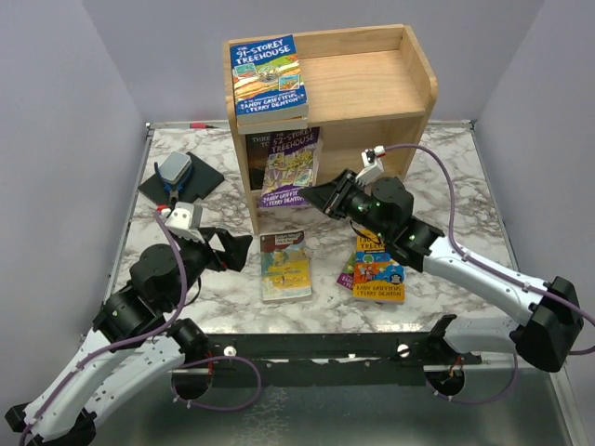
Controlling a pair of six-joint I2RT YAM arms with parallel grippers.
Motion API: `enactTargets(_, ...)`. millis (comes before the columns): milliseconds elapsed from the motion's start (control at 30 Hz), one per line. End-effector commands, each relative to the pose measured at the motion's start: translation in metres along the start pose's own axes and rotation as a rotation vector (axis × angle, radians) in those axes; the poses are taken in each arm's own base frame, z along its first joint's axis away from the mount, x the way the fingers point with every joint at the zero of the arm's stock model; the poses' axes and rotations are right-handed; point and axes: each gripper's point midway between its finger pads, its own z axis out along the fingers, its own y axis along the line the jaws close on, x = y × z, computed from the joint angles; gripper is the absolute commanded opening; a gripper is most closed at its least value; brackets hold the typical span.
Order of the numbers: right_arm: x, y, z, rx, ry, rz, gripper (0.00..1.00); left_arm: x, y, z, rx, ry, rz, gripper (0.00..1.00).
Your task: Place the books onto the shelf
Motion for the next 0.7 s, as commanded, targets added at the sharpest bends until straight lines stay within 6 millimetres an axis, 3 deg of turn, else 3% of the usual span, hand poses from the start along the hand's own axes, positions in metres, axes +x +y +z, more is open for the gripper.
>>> enactTargets(0,-0.041,0.044,0.005,-0.146,-0.086,-0.040,0.01,-0.005,-0.004,-0.005,0.045,-0.049,0.008,0.99)
enactTargets(367,-0.038,0.020,0.042,-0.167,0.063,-0.032,0.01,-0.004,0.001,-0.010,0.044,-0.081,0.004,0.99)
enactTargets(667,-0.037,0.005,0.058,-0.205,0.155,-0.019,0.01,-0.002,0.001,-0.009,0.045,-0.081,0.005,0.99)
